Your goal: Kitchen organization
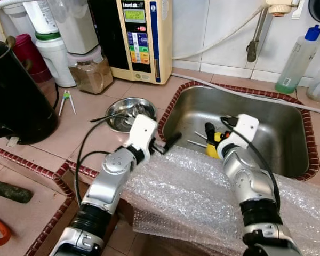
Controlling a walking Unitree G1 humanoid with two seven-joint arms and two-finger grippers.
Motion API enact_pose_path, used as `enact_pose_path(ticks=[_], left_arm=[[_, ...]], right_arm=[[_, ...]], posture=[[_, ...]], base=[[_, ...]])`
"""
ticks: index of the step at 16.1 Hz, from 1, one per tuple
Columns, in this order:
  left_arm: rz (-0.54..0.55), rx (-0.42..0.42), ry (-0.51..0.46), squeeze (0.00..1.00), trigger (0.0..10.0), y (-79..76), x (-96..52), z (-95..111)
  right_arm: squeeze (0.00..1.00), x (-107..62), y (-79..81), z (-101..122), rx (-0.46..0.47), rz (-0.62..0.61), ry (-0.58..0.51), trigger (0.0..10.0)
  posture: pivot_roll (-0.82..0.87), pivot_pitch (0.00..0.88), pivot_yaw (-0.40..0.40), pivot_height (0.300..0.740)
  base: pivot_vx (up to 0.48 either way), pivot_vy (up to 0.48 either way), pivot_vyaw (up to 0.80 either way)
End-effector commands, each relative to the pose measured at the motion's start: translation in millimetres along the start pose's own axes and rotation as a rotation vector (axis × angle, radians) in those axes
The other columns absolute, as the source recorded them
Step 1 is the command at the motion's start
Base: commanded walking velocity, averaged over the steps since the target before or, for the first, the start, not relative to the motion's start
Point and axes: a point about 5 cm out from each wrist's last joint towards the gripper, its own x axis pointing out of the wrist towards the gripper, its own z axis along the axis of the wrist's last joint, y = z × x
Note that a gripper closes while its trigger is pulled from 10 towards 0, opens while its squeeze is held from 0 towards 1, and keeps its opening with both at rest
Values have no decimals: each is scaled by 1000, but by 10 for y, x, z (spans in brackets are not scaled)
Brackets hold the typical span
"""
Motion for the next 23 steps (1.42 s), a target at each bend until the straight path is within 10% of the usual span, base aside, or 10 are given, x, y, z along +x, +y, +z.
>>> enact_pose_path(ticks=[1,2,6,7,8,9,18,20,21,23], left_arm=[[79,45,-24,1000,10000,136,-17,48],[119,62,-22,1000,10000,188,-36,38],[238,59,110,1000,10000,338,-108,-160],[247,45,128,631,10000,347,-108,-183],[250,45,130,631,10000,348,-104,-188],[242,57,175,0,10000,341,-97,-249],[218,50,239,0,10000,284,-49,-394],[211,43,234,0,5961,280,-42,-404],[215,33,234,0,1686,293,-32,-416],[222,8,216,0,0,302,-17,-409]], right_arm=[[878,-40,100,37,-33,56,-30,10000],[0,-63,125,36,-60,76,-27,10000],[0,-192,220,96,-121,163,-79,10000],[0,-225,234,95,-134,178,-85,10000],[0,-242,239,94,-133,185,-86,10000],[0,-302,260,71,-188,195,-93,10000],[0,-432,402,7,-175,273,-94,10000],[0,-496,501,19,-122,349,-100,10000],[0,-565,580,-40,-169,425,-75,10000],[0,-633,638,-81,-190,494,-62,10000]], posture=[[-4,29,79,740],[-4,31,78,740],[-5,35,74,740],[-5,35,74,740],[-5,35,74,740],[-11,36,72,740],[-22,31,75,740],[-24,31,75,740],[-26,30,75,740],[-26,30,75,740]], base=[[0,0,0],[0,0,0],[0,0,0],[0,0,0],[0,0,0],[0,0,0],[0,0,0],[0,0,0],[0,0,0],[0,0,0]])
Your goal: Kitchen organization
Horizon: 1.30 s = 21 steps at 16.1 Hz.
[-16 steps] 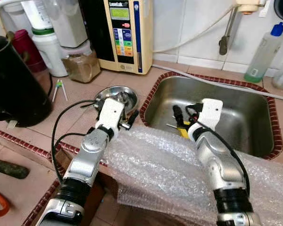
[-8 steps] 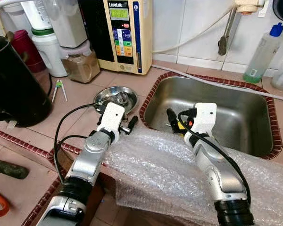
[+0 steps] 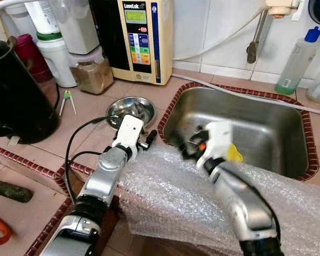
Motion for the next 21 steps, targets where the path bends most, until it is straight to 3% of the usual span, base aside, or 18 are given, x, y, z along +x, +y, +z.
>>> enact_pose_path(ticks=[1,7,9,13,14,18,21], left_arm=[[4,-10,45,0,0,25,-7,-99],[39,20,45,0,0,107,22,-101],[51,39,48,0,0,187,5,-95],[71,52,49,0,0,312,-37,-110],[93,62,52,0,0,413,-70,-124],[102,75,23,0,0,446,-92,-91],[108,92,-14,0,0,430,-113,-69]], right_arm=[[0,-20,77,64,-17,46,-19,10000],[0,-149,50,62,-199,56,-25,10000],[0,-166,63,87,-166,75,-46,10000],[0,-179,96,85,-192,78,-54,10000],[0,-187,118,65,-188,91,-46,10000],[0,-206,132,74,-210,98,-61,10000],[0,-205,73,89,-143,64,-56,10000]], posture=[[-26,30,75,740],[-50,24,72,740],[-50,24,72,740],[-43,21,66,740],[-40,22,66,740],[-38,23,68,740],[-41,22,68,740]], base=[[0,0,0],[0,0,0],[0,0,0],[0,0,0],[0,0,0],[0,0,0],[0,0,0]])
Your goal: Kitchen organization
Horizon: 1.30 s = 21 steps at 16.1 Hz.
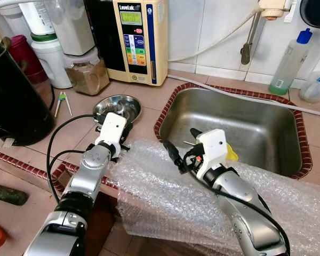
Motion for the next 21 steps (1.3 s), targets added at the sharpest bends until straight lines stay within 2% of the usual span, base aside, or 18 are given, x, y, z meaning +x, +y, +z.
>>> enact_pose_path(ticks=[1,3,6,7,8,13,14,15,16,18,19,21], left_arm=[[14,23,-28,0,0,16,-22,24],[60,49,-106,0,0,42,-58,102],[123,90,-210,0,0,76,-103,223],[132,91,-273,0,0,65,-143,276],[132,91,-273,0,0,65,-143,276],[150,181,-412,0,0,42,-255,387],[120,200,-446,0,0,5,-267,425],[54,266,-509,0,0,-83,-301,480],[2,297,-545,0,0,-150,-327,495],[-155,373,-628,0,0,-347,-406,513],[-199,411,-663,0,0,-421,-426,527],[-238,427,-691,0,0,-515,-431,541]], right_arm=[[0,-15,-10,56,14,4,-16,10000],[0,-26,-21,56,13,6,-14,10000],[0,-26,2,50,88,39,-10,10000],[0,-19,-7,72,104,34,-22,10000],[0,-19,-7,72,104,34,-22,10000],[0,-10,-89,96,110,-8,-66,10000],[0,-6,-111,100,112,-24,-68,10000],[0,2,-157,126,137,-56,-76,10000],[0,3,-205,170,178,-72,-94,10000],[0,-8,-419,307,298,-137,-160,10000],[0,-12,-495,348,343,-161,-184,10000],[0,-3,-610,409,414,-205,-219,10000]], posture=[[-43,22,68,740],[-39,21,65,740],[-34,19,60,740],[-35,18,58,740],[-35,18,58,740],[-32,18,54,740],[-31,18,53,740],[-30,18,53,740],[-29,20,54,740],[-30,22,52,740],[-29,21,52,740],[-29,20,52,740]], base=[[0,0,0],[0,0,0],[0,0,0],[0,0,0],[0,0,0],[0,0,0],[0,0,0],[0,0,0],[0,0,0],[0,0,0],[0,0,0],[0,0,0]])
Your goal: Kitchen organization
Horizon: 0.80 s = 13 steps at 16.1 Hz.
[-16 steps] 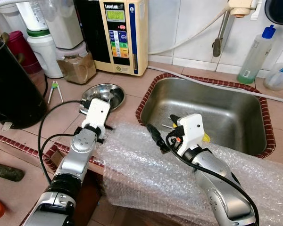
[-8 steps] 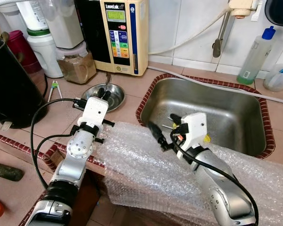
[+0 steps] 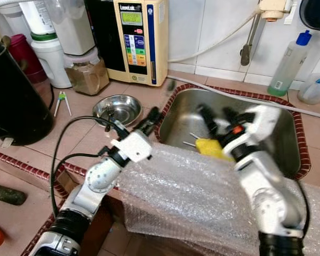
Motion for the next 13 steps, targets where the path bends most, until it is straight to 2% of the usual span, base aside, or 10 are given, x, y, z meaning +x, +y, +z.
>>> enact_pose_path(ticks=[1,3,5,7,10,11,13], left_arm=[[-37,24,-51,0,0,-42,50,72],[-87,35,-108,0,0,-147,95,142],[-115,35,-136,0,0,-234,117,174],[-140,26,-164,0,0,-325,150,209],[-139,17,-175,0,0,-367,203,229],[-133,16,-185,0,0,-379,233,247],[-129,13,-197,0,0,-398,252,271]], right_arm=[[0,51,-36,16,79,-25,3,10000],[0,126,-72,41,231,-53,18,10000],[0,209,-38,44,281,-44,52,10000],[0,320,93,49,312,22,108,10000],[0,390,145,5,286,40,169,10000],[0,419,160,-35,296,35,212,0],[0,433,134,-122,292,-9,283,0]], posture=[[-33,20,53,740],[-32,20,51,740],[-33,20,48,740],[-35,22,43,740],[-36,24,40,740],[-36,27,37,740],[-39,27,37,740]], base=[[0,0,0],[0,0,0],[0,0,0],[0,0,0],[0,0,0],[0,0,0],[0,0,0]])
